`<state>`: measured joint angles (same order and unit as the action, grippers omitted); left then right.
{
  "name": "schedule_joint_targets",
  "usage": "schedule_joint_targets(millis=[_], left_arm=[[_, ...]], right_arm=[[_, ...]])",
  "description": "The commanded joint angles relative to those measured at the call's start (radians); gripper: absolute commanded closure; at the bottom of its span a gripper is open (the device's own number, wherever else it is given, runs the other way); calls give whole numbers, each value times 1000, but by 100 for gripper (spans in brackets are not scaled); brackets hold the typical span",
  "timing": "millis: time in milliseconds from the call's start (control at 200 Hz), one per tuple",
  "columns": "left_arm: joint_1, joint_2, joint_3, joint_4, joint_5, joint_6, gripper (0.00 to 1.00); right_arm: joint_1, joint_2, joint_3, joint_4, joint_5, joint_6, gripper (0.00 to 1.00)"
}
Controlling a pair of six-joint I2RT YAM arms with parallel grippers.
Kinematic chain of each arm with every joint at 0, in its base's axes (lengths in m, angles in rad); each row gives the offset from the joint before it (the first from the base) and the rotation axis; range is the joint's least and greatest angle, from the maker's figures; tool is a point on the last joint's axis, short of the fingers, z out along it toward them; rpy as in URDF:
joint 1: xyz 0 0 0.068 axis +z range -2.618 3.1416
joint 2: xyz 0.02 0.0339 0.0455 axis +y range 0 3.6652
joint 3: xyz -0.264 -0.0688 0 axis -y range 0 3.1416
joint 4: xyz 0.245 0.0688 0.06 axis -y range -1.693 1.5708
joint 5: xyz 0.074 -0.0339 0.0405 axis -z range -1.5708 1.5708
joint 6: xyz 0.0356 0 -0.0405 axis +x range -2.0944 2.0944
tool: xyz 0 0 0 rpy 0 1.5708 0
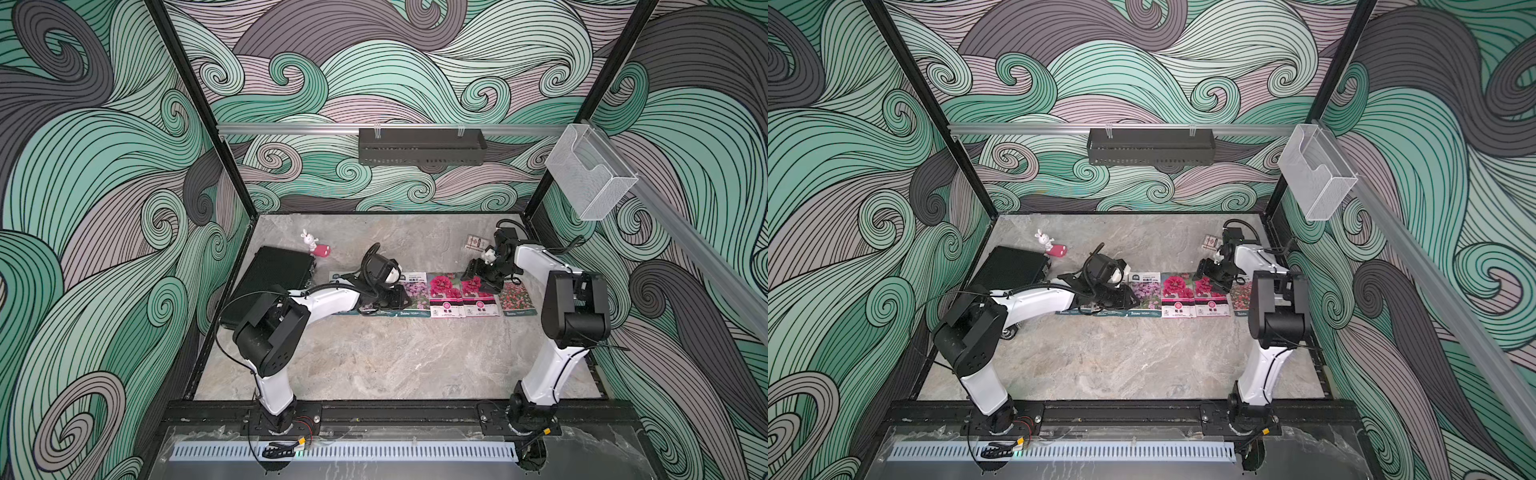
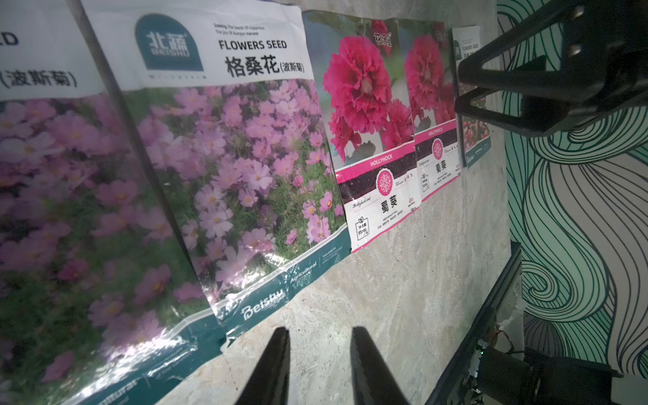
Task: Arrange the seed packets in a row
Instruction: Adjust the seed packet at the center of the board.
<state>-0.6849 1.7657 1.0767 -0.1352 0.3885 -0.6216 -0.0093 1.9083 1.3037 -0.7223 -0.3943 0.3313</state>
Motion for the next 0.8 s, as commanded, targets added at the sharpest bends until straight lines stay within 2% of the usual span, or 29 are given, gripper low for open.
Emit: schedule_joint_targets(millis=[0,355,795], left_arm=[[-11,-9,22,-14,-16,0,69],[-15,-8,22,-16,-19,2,69],[-15,-6,21,-14,-18,2,69]], right_arm=[[15,35,-15,26,-8,14,25],[16,54,-25,25,45,-5,25],[0,37,-17,12,48,-14,25]])
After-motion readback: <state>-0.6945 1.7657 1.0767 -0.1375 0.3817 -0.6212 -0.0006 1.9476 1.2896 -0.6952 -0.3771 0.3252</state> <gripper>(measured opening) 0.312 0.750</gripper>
